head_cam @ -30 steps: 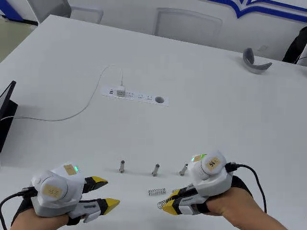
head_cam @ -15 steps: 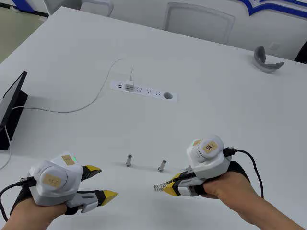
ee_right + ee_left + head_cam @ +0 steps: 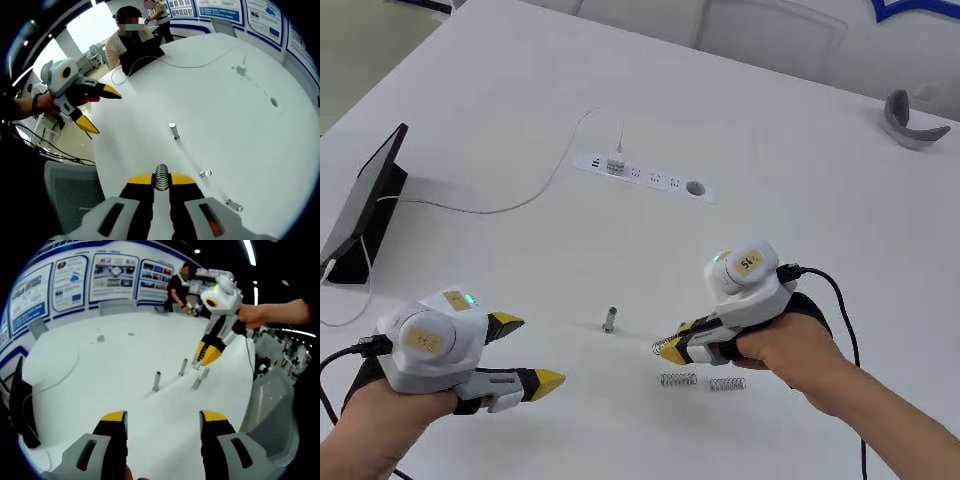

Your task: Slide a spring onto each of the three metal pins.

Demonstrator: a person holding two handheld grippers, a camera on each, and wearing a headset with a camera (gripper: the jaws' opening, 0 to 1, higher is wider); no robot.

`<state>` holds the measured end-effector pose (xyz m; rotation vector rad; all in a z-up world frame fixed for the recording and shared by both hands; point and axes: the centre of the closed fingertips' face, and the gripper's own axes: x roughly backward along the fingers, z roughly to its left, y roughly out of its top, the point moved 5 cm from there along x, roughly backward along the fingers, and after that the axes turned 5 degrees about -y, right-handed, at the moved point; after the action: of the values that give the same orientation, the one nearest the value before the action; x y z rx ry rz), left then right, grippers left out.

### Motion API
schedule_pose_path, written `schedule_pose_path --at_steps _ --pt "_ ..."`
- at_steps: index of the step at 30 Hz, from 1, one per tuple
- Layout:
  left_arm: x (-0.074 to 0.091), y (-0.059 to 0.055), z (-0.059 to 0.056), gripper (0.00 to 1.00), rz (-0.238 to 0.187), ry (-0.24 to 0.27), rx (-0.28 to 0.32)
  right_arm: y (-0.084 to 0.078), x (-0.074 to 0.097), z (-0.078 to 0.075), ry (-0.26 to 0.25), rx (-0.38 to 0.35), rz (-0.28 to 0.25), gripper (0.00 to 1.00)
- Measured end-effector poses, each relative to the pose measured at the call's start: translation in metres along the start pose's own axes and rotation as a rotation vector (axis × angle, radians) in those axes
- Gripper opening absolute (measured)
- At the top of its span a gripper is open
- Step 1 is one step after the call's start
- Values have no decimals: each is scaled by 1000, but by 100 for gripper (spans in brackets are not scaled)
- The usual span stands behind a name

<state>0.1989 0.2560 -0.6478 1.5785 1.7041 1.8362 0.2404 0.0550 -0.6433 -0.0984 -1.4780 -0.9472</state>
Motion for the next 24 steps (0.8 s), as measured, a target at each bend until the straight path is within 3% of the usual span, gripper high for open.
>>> schedule_pose_path --at_steps 16,24 --pt "9 -1 7 68 -10 7 19 38 -20 -12 -5 57 28 12" --pt "14 -8 10 68 -3 12 40 51 -33 -13 14 102 45 12"
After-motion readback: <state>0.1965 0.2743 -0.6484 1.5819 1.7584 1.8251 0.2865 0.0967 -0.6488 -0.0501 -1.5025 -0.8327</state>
